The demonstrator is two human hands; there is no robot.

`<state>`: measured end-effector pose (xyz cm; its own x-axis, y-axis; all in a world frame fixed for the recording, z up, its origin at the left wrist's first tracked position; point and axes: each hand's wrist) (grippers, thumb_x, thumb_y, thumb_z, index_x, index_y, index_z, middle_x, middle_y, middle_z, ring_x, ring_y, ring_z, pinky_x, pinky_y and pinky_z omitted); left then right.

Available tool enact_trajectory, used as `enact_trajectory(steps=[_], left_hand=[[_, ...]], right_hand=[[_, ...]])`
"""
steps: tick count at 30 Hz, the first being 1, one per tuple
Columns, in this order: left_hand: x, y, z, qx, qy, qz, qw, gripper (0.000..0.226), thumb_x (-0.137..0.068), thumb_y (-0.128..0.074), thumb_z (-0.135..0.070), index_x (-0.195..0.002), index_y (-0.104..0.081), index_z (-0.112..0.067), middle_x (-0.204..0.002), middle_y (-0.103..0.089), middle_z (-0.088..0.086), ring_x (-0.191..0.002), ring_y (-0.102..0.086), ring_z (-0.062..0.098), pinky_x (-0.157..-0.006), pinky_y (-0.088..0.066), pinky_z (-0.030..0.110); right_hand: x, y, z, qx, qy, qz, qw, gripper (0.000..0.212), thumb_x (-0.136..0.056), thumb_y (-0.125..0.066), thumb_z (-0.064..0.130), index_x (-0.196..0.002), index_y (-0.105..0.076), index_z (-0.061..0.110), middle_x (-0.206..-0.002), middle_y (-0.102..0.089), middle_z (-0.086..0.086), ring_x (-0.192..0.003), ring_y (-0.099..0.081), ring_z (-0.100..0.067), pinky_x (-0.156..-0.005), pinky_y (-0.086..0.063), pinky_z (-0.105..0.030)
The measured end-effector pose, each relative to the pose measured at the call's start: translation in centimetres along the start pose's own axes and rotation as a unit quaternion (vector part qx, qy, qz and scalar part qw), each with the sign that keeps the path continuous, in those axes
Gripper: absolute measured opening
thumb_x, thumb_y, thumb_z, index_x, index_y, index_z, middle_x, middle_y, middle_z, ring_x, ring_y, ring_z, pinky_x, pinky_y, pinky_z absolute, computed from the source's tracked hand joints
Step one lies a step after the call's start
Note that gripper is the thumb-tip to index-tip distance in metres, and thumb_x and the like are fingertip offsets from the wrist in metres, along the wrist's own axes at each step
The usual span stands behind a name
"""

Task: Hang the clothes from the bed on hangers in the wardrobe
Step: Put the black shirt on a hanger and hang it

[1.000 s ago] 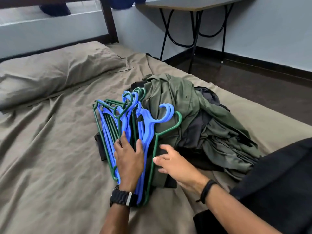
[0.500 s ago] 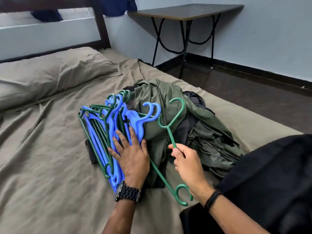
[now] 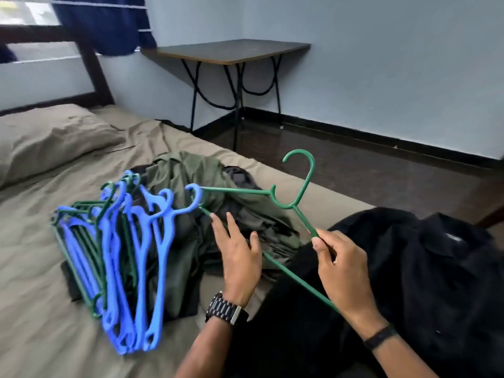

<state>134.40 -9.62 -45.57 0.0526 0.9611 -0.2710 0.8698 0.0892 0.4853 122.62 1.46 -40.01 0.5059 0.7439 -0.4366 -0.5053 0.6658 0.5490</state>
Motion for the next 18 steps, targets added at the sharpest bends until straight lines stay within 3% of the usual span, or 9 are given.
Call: enact_trajectory(steps=[2, 4, 7, 10, 12, 15, 18], left_hand=[[0.9, -1.9, -2.7, 0.207, 0.070, 0.014, 0.976, 0.070, -0.093, -0.057, -0.004, -0.150, -0.016, -0.003, -0.159, 0.005, 0.019, -0.147, -0.011, 0.023, -0.119, -0.016, 0.032], [1.3, -3.8, -5.0, 0.383, 0.157, 0.017, 0.910, 0.068, -0.091, -0.053, 0.008, -0.149, -0.020, -0.005, -0.155, -0.020, 0.020, -0.131, -0.043, 0.022, -0.109, -0.037, 0.032], [2.3, -6.8, -7.6, 0.512, 0.242, 0.085, 0.820, 0.040, -0.096, -0.040, 0.011, -0.135, -0.034, 0.003, -0.125, -0.051, 0.021, -0.097, -0.064, 0.026, -0.088, -0.053, 0.034], [3.6, -8.8, -9.4, 0.526, 0.262, 0.161, 0.793, 0.019, -0.099, -0.034, 0.009, -0.110, -0.045, -0.002, -0.096, -0.057, 0.016, -0.083, -0.065, 0.023, -0.075, -0.058, 0.031], [4.8, -10.8, -11.3, 0.513, 0.264, 0.208, 0.790, 0.019, -0.099, -0.034, 0.007, -0.097, -0.046, -0.007, -0.090, -0.058, 0.014, -0.084, -0.065, 0.025, -0.074, -0.059, 0.034], [6.5, -14.3, -14.3, 0.480, 0.263, 0.267, 0.793, 0.017, -0.101, -0.033, 0.005, -0.096, -0.043, -0.008, -0.092, -0.059, 0.017, -0.086, -0.064, 0.026, -0.076, -0.055, 0.035], [8.1, -18.1, -16.8, 0.453, 0.243, 0.320, 0.796, 0.010, -0.101, -0.034, 0.001, -0.103, -0.040, -0.007, -0.093, -0.060, 0.017, -0.085, -0.067, 0.026, -0.072, -0.056, 0.033]], right_hand=[[-0.2, 2.1, -1.4, 0.007, -0.011, -0.030, 0.999, 0.019, -0.091, -0.060, 0.003, -0.107, -0.071, 0.002, -0.085, -0.067, -0.003, -0.079, -0.063, -0.015, -0.072, -0.045, -0.012], [-0.4, 3.6, -2.7, 0.001, -0.027, -0.036, 0.999, 0.019, -0.092, -0.059, 0.004, -0.106, -0.071, 0.004, -0.085, -0.066, -0.002, -0.079, -0.063, -0.015, -0.073, -0.047, -0.019], [-0.6, 6.1, -4.7, -0.010, -0.055, -0.036, 0.998, 0.019, -0.092, -0.057, 0.005, -0.106, -0.069, 0.011, -0.091, -0.066, 0.003, -0.085, -0.062, -0.011, -0.077, -0.048, -0.017], [-1.3, 8.7, -7.0, 0.011, -0.111, 0.004, 0.994, 0.023, -0.093, -0.053, 0.006, -0.109, -0.063, 0.019, -0.089, -0.063, 0.007, -0.084, -0.057, -0.007, -0.070, -0.040, -0.007], [-2.2, 11.1, -8.7, 0.015, -0.168, 0.025, 0.985, 0.024, -0.095, -0.048, 0.008, -0.114, -0.058, 0.019, -0.094, -0.063, 0.004, -0.085, -0.058, -0.011, -0.071, -0.039, -0.013], [-3.9, 14.4, -10.5, 0.027, -0.230, 0.005, 0.973, 0.009, -0.099, -0.044, 0.022, -0.096, -0.050, 0.016, -0.093, -0.063, -0.004, -0.078, -0.057, -0.016, -0.066, -0.036, -0.025], [-5.0, 17.8, -12.3, 0.047, -0.240, -0.057, 0.968, 0.036, -0.098, -0.044, 0.042, -0.079, -0.051, 0.013, -0.079, -0.062, -0.004, -0.077, -0.058, -0.019, -0.061, -0.033, -0.028]])
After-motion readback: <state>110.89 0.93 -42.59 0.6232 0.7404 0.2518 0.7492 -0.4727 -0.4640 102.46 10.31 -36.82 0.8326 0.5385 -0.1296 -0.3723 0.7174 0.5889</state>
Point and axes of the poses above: each hand's wrist, its own x-axis away from the middle knuckle, its own y-axis out of the back of the hand, z = x × y
